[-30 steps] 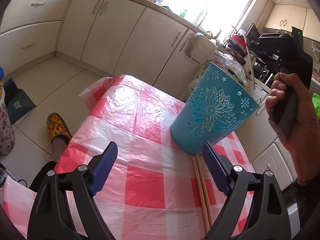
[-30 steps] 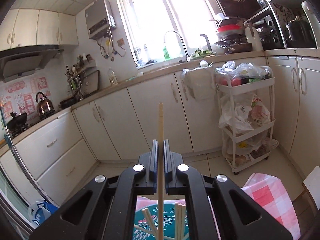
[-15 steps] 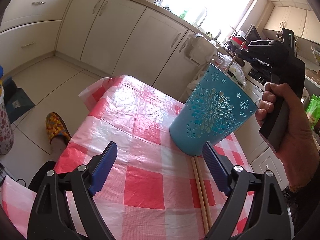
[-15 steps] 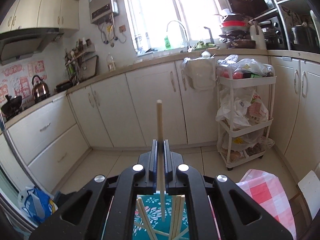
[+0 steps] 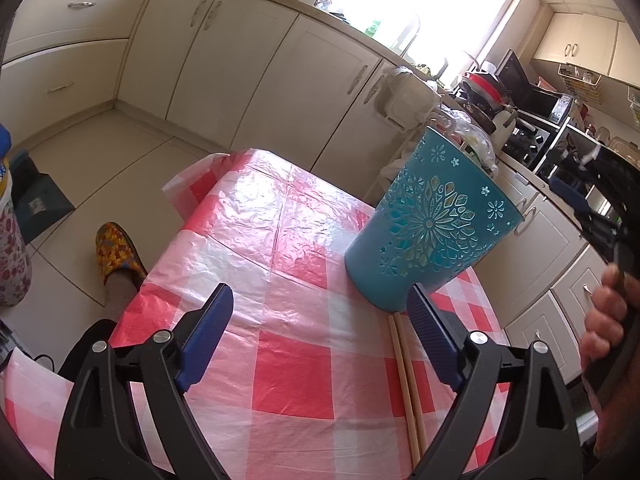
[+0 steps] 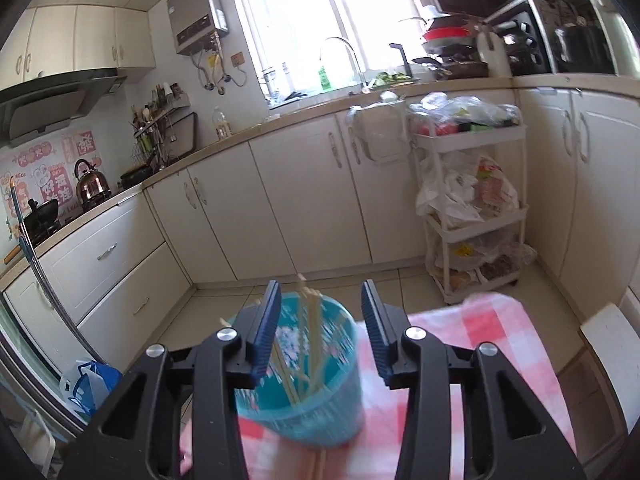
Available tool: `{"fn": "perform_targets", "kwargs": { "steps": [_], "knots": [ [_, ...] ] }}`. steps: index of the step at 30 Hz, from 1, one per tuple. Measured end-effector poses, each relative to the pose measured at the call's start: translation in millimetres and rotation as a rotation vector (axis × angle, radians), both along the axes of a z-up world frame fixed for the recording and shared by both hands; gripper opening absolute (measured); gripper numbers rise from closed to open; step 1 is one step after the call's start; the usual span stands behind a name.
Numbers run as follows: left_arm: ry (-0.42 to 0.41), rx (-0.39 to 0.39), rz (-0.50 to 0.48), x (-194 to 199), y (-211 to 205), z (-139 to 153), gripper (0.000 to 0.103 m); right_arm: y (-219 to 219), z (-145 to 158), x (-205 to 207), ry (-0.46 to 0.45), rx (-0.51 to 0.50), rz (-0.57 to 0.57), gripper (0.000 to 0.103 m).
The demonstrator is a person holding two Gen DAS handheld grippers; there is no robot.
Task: Organize utensils
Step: 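Open the right gripper to drop its stick into the bin, then lower the right gripper to the remaining sticks and grasp one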
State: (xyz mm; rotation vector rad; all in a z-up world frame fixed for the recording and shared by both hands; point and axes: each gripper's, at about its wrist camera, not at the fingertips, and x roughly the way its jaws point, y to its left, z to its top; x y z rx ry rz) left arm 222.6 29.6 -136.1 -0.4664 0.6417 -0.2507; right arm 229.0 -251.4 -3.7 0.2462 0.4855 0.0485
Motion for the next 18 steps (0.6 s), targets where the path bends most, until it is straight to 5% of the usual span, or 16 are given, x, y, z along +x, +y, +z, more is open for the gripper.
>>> {"fn": "perform_targets", "kwargs": {
  "steps": [11,18],
  "knots": [
    [0.018,0.032,0.021,2,-4,1,0.087,-24,-125,-81,0.388,0.087,-0.015,0.043],
    [0.027,0.04,0.028,2,-6,0,0.088,17,-147,-69,0.452,0.02,0.065,0.043]
  ]
}}
